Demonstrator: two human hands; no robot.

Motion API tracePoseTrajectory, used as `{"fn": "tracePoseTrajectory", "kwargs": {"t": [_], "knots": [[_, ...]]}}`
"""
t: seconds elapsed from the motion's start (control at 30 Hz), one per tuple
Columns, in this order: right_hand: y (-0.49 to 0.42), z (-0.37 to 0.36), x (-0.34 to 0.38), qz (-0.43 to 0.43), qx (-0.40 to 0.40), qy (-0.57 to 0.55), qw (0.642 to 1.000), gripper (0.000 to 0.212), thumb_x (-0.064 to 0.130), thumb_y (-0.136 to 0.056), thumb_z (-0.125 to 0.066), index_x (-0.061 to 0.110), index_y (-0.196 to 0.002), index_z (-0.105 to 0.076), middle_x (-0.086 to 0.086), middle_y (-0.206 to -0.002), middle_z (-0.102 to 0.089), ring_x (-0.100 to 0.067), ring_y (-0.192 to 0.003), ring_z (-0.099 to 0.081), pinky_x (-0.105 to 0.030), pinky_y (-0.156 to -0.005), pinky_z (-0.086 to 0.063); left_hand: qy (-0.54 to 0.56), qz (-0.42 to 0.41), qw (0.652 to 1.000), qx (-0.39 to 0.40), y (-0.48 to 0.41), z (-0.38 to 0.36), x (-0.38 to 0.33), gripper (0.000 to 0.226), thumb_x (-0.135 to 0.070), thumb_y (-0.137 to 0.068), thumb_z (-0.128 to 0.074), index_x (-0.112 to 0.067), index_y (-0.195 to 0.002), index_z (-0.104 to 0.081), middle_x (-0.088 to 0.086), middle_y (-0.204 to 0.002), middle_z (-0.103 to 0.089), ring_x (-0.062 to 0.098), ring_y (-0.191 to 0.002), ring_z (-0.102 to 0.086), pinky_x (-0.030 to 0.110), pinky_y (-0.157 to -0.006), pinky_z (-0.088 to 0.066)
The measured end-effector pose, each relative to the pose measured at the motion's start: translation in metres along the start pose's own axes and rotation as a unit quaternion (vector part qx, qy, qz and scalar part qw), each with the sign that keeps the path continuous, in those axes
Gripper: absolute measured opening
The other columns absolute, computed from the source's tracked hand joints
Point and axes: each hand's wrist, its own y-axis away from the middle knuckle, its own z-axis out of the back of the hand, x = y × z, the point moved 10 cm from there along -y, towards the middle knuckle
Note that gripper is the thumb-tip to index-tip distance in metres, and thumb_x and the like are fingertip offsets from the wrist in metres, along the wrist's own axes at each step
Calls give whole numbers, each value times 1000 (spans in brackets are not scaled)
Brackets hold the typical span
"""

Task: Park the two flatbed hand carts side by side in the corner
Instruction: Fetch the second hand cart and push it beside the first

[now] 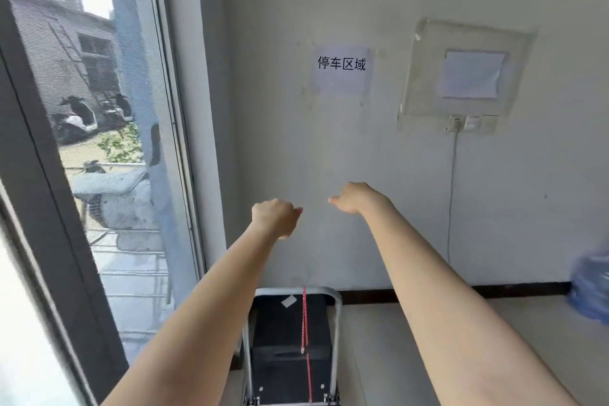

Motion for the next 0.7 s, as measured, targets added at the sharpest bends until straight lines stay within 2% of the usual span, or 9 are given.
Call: {"fn": "tracePoseTrajectory", "kwargs": {"t": [0.23,0.37,0.47,0.57,0.63,0.67,0.7], "knots": [[102,3,-47,-10,14,-8,1000,58,46,-93,-40,7,-137,-36,-13,-142,-39,-33,-125,-42,-38,-95,-39,-29,-11,999,42,104,4,-47,45,-39,-101,-21,-21,-119,-58,5,-113,-60,26,-101,-59,28,-70,-36],[159,-17,-63,-17,41,-24,999,57,45,-93,-40,8,-137,-36,-13,-142,-40,-33,-123,-43,-39,-94,-39,-24,-9,998,54,158,4,-54,43,-37,-102,-25,-15,-110,-61,5,-102,-61,26,-91,-59,27,-67,-35],[199,-37,-66,-11,48,-31,998,53,42,-94,-39,6,-133,-41,-14,-138,-44,-32,-120,-46,-37,-91,-40,-27,-6,998,53,194,9,-53,33,-32,-101,-31,-20,-114,-59,5,-107,-61,27,-95,-60,28,-68,-38],[240,-61,-67,-7,51,-45,998,46,40,-93,-39,6,-122,-50,-14,-124,-54,-31,-108,-52,-35,-85,-42,-30,-16,998,50,230,13,-58,30,-29,-102,-33,-23,-118,-57,6,-110,-61,28,-98,-59,29,-69,-40],[269,-79,-66,-11,54,-52,997,39,40,-92,-40,6,-103,-54,-11,-103,-58,-29,-95,-54,-32,-76,-42,-12,-19,998,58,255,12,-64,35,-34,-102,-29,-19,-114,-59,5,-108,-61,27,-97,-60,29,-69,-40],[283,-88,-65,-14,56,-53,997,38,40,-92,-40,6,-99,-54,-10,-96,-57,-29,-91,-55,-32,-73,-41,-5,-22,998,60,270,12,-66,38,-36,-102,-28,-17,-111,-60,5,-107,-62,27,-97,-60,29,-71,-41],[299,-96,-64,-18,58,-56,997,40,40,-92,-40,5,-104,-55,-11,-96,-57,-29,-91,-55,-32,-73,-41,-4,-28,998,59,284,10,-68,37,-35,-102,-28,-17,-111,-60,6,-107,-62,27,-97,-60,30,-73,-44]]}}
